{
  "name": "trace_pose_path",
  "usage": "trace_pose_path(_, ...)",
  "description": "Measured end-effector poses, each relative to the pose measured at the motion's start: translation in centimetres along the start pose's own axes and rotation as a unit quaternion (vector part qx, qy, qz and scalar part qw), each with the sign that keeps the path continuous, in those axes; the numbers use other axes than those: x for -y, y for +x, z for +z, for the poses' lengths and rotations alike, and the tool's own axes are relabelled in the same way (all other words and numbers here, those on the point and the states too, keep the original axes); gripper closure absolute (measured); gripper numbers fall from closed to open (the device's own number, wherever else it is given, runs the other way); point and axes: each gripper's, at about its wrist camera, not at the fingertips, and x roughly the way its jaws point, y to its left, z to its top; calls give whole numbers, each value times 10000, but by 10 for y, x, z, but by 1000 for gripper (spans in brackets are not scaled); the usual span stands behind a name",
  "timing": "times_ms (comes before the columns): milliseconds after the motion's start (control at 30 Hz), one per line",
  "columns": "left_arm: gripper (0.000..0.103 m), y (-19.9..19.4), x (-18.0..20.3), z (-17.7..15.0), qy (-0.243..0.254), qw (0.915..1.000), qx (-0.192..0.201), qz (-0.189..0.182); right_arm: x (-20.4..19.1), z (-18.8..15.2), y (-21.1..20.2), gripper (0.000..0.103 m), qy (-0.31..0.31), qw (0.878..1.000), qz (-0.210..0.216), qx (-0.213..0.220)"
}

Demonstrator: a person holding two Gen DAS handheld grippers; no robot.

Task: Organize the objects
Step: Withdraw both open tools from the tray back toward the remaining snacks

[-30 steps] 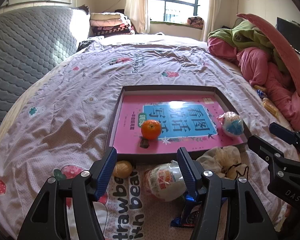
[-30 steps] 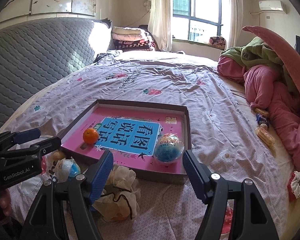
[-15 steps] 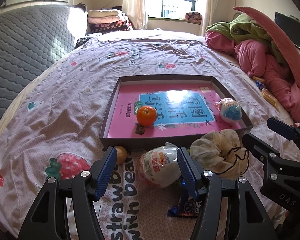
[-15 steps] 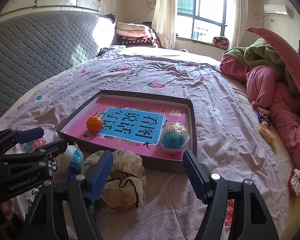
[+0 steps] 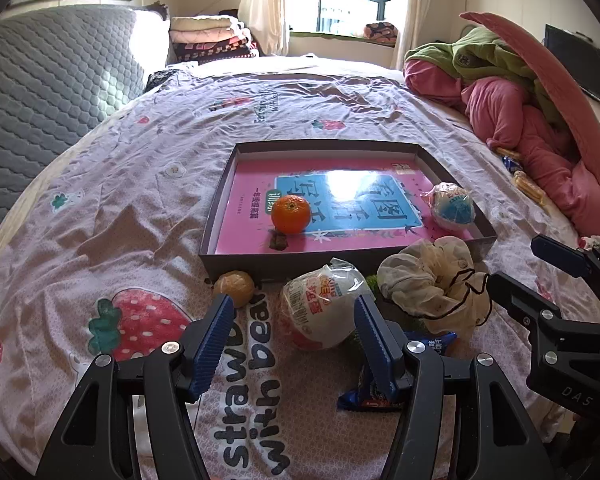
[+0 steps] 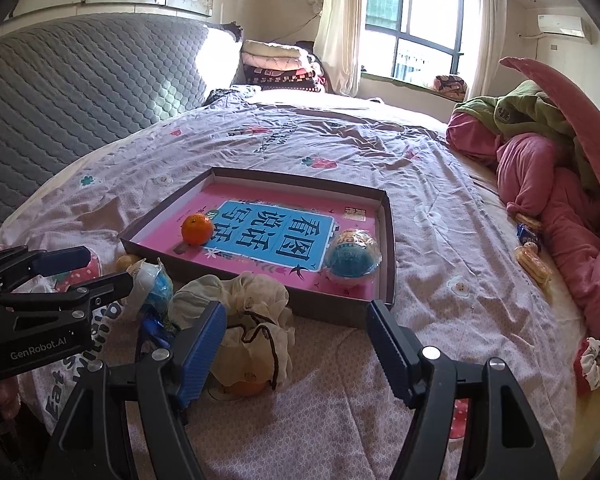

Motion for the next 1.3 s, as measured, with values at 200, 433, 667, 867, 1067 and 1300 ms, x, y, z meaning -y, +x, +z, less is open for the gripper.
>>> trace_pose_path(200,39,-2,-3,-6,-58,9997,-99,-199,1,-8,-1,32,-86,9999,59,-92)
trace_pose_path(433,39,-4,0,-10,8,9999,-92,-134,6,-16,-1,32,-28,9997,159,-163)
trace_pose_path(667,39,-1,3,-17,185,9996,-172,-129,7,-23,4,32,-68,9992,247,-306)
trace_pose_path(867,39,-1,-5,-22,170,9993,-246,-231,6,-28,5,32,-133,9990,265,-348)
trace_pose_path(1067,39,-2,-9,-27,252,9992,-250,-202,3,-31,7,32,-232,9985,261,-419)
trace_pose_path(1300,39,5,-9,-32,343,9988,-334,-138,-5,-37,11,32,-366,9978,280,-486)
